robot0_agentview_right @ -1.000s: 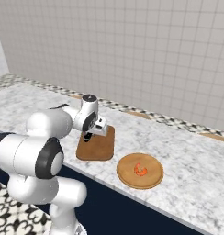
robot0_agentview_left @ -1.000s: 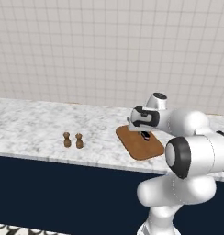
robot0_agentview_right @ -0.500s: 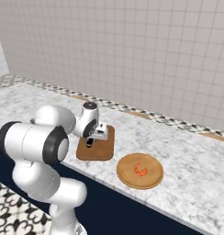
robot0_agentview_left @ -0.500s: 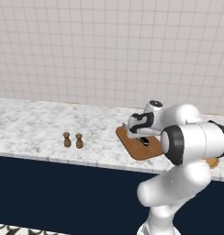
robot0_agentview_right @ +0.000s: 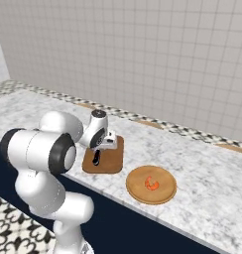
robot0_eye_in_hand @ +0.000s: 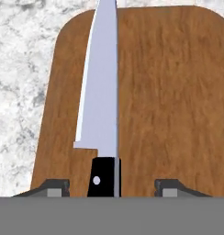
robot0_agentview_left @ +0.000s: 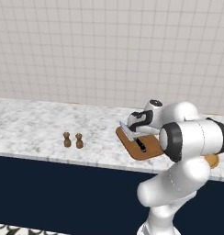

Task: Pick up the knife from the drawer and place it on the cutting board. Then place the meat from the plate to the cutting board.

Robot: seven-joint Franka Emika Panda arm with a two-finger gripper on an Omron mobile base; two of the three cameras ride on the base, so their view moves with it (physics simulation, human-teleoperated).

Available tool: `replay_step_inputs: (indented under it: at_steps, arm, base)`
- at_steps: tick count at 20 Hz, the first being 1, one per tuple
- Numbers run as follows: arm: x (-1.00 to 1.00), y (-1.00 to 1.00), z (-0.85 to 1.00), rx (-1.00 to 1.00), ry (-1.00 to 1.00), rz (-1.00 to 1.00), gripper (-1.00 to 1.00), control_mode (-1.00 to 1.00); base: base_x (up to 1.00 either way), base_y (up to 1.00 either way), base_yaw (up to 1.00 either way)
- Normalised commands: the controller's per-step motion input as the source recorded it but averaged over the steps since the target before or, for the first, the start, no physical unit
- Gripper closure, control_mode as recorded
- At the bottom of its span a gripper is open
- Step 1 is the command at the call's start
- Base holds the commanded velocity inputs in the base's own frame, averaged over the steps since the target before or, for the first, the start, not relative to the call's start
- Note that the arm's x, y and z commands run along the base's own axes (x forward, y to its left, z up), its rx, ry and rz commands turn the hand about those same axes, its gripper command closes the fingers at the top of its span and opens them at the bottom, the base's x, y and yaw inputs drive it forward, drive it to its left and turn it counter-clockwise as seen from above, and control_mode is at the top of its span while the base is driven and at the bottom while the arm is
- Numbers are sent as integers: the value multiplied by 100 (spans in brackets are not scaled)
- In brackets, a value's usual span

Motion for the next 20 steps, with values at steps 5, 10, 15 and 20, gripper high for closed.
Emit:
replay_step_inputs:
  at_steps: [5, 10, 15, 20]
  arm:
    - [-17, -27, 63, 0, -9, 4, -100, -100]
    - [-38, -77, 60, 0, -4, 0, -100, -100]
    - [-51, -100, 24, 0, 6, -9, -100, -100]
    - [-82, -94, 1, 0, 2, -10, -100, -100]
  base:
    - [0, 0, 0]
    - [0, 0, 0]
    - [0, 0, 0]
    - [0, 0, 0]
